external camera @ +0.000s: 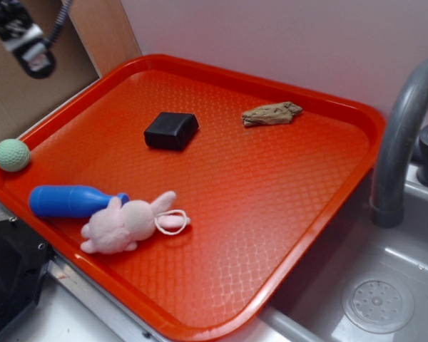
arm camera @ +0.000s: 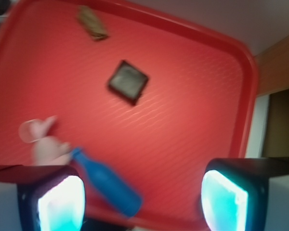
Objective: Grab the green ball.
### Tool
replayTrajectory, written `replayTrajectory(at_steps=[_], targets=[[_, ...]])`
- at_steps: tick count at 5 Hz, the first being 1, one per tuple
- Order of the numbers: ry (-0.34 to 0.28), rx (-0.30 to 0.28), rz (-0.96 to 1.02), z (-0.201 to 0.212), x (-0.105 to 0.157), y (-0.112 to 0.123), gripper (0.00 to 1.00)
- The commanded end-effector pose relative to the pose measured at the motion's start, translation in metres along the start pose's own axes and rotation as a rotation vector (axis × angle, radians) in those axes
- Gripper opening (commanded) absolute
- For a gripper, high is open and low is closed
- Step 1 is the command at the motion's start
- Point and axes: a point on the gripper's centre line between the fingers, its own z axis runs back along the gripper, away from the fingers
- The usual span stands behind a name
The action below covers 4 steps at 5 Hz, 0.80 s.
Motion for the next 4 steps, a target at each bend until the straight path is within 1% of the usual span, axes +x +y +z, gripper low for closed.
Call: replayTrajectory(at_steps=[1, 2, 3, 4], targets=[[0.118, 0.006, -0.263, -0.060, -0.027, 0.053, 1.00], [0.197, 0.047, -0.256, -0.078, -0.053, 0.073, 1.00], [0.269, 0.024, -0.233, -0.096, -0.071, 0.083, 1.00], [0.316, 0.067, -0.244, -0.121, -0.088, 0.085, 1.00]])
